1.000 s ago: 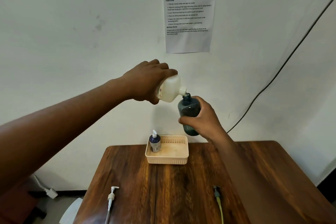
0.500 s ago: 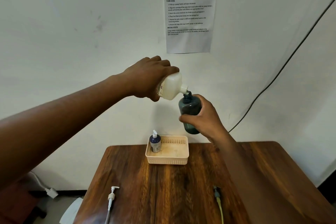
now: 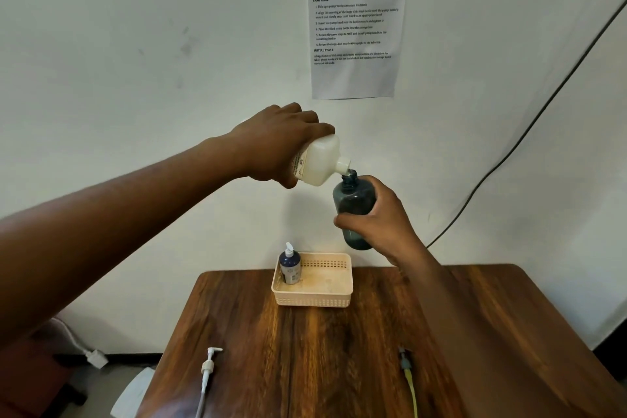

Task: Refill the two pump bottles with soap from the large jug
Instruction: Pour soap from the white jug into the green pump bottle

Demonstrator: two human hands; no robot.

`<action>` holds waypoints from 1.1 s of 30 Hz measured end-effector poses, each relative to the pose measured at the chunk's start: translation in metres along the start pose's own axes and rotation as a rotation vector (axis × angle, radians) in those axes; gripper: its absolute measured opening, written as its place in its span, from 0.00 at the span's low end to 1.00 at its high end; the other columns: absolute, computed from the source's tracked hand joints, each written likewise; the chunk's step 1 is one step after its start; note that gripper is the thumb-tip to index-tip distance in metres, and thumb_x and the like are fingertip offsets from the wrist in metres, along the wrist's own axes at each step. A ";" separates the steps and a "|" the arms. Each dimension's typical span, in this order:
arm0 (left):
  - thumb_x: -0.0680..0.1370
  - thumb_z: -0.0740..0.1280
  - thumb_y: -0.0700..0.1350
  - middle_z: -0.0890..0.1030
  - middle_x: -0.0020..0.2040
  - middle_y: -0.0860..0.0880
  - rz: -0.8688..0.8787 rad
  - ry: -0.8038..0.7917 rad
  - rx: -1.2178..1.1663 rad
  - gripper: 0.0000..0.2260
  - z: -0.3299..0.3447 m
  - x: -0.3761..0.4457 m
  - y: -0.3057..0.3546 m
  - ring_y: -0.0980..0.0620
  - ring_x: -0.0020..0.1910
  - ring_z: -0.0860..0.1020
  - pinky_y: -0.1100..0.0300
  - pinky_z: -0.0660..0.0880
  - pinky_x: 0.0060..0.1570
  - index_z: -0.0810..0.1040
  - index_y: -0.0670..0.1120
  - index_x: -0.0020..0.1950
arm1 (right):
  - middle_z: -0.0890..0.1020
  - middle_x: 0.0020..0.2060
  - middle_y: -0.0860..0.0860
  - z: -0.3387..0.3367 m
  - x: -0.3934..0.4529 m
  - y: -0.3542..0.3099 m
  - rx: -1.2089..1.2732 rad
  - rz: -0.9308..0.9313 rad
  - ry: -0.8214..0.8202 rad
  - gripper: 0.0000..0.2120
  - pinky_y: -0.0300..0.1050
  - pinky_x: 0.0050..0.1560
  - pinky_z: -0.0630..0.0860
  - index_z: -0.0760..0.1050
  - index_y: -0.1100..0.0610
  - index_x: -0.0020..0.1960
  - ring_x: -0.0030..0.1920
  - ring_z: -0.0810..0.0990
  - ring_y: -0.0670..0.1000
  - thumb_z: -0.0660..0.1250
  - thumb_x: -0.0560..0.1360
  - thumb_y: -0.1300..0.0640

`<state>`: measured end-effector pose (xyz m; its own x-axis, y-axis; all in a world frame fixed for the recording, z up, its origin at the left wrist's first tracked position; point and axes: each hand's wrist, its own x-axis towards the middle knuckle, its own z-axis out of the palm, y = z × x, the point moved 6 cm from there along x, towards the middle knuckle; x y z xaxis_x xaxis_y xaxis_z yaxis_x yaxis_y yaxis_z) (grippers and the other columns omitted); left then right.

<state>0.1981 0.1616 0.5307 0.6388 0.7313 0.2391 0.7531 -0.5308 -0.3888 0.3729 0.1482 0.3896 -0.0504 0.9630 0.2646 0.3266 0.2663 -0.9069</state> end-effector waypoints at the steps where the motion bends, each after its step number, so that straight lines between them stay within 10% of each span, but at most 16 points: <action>1: 0.66 0.79 0.53 0.77 0.64 0.51 0.001 -0.002 0.000 0.41 0.000 0.000 0.000 0.44 0.60 0.74 0.51 0.73 0.54 0.67 0.54 0.77 | 0.80 0.56 0.43 0.000 0.000 0.000 -0.001 -0.001 0.000 0.32 0.39 0.45 0.76 0.73 0.42 0.64 0.55 0.79 0.46 0.81 0.64 0.55; 33: 0.66 0.79 0.53 0.77 0.63 0.51 0.035 -0.022 0.066 0.42 -0.005 0.006 -0.001 0.44 0.59 0.74 0.52 0.72 0.53 0.67 0.55 0.78 | 0.78 0.55 0.39 0.004 0.004 0.003 0.001 -0.017 -0.004 0.32 0.43 0.49 0.79 0.72 0.41 0.64 0.54 0.78 0.46 0.81 0.66 0.55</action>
<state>0.2018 0.1639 0.5366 0.6604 0.7224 0.2050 0.7179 -0.5275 -0.4542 0.3694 0.1532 0.3868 -0.0599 0.9585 0.2787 0.3242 0.2827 -0.9027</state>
